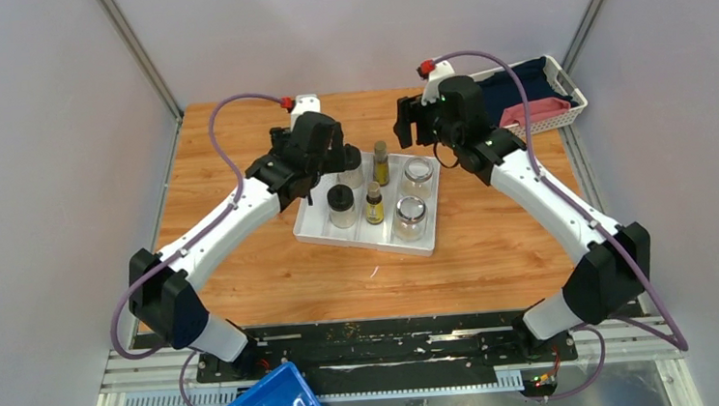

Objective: Organize the condiment bottles
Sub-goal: Place the bottle in the storage box, then pick up the bottle from the center of the board.

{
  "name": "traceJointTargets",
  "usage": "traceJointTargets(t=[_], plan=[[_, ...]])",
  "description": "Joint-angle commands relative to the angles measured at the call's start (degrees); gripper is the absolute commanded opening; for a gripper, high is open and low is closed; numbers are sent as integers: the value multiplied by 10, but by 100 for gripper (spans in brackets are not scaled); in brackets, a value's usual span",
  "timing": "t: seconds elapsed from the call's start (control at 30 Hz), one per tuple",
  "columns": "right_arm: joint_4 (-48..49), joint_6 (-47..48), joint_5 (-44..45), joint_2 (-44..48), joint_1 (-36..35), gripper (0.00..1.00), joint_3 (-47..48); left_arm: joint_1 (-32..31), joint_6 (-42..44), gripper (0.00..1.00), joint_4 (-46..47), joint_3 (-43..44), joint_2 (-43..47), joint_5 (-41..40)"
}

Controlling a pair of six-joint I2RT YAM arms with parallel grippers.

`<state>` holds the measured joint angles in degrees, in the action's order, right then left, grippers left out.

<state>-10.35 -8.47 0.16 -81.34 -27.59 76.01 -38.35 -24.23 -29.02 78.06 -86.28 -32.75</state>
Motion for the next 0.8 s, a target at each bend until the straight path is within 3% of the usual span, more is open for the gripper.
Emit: traceJointTargets(t=[0.0,0.37,0.77], plan=[[-13,18,-40,-53,8,77,84,45,7,96,22,-3,8,-21],[-24,25,-46,-122,9,77,148,151,1,92,116,-29,-65,50],[-25,33,-44,-155,19,77,173,170,70,90,208,58,-178,120]])
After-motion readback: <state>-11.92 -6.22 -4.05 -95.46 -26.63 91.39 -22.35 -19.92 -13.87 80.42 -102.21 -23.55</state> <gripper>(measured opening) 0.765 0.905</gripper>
